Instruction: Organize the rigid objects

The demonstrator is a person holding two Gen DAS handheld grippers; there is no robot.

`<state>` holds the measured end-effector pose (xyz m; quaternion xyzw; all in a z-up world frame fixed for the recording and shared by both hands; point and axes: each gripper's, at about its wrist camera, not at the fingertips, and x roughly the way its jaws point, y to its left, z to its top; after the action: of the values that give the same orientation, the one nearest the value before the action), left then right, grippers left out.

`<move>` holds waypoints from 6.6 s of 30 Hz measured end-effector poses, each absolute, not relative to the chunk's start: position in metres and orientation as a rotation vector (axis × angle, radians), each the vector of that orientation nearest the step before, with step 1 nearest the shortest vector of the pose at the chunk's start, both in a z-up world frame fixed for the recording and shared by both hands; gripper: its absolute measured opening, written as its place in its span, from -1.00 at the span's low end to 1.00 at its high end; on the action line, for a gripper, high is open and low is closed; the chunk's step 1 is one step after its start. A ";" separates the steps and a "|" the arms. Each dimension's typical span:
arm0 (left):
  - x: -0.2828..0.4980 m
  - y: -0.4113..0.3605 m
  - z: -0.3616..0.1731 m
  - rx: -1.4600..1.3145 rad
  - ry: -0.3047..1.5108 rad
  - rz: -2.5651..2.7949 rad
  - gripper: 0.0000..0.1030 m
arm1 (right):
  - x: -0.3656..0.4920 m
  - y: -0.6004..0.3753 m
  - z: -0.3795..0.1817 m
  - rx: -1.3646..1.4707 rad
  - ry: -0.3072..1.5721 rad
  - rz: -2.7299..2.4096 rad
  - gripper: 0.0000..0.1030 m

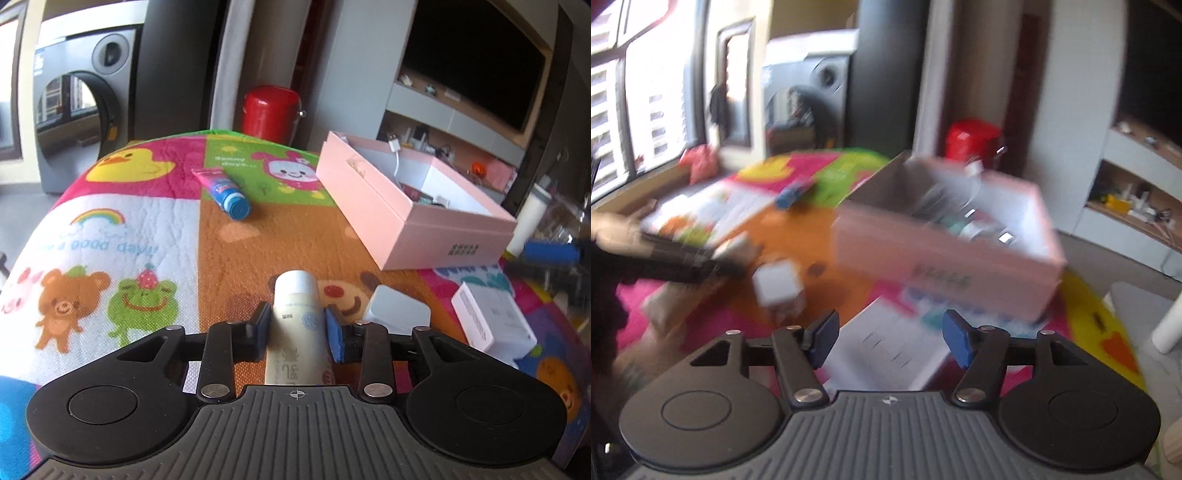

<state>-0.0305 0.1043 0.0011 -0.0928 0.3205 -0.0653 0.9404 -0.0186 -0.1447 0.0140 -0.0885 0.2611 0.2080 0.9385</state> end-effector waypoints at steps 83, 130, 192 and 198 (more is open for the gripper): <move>-0.046 0.071 0.018 -0.042 0.864 -0.121 -0.30 | -0.012 -0.169 -0.028 -0.024 0.700 0.270 0.50; 0.115 0.037 0.134 -0.287 0.504 -0.438 -0.42 | 0.066 -0.180 0.105 -0.132 0.369 0.338 0.34; 0.014 0.142 0.021 -0.296 0.668 -0.075 -0.47 | 0.011 -0.087 -0.018 -0.225 0.668 0.674 -0.37; 0.070 0.135 0.023 -0.210 0.660 -0.036 -0.47 | -0.002 -0.131 -0.022 -0.203 0.656 0.539 -0.37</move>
<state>0.0702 0.1348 0.0226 -0.1031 0.3235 -0.0179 0.9404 -0.0021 -0.1306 -0.0216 -0.0981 0.3177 0.2612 0.9062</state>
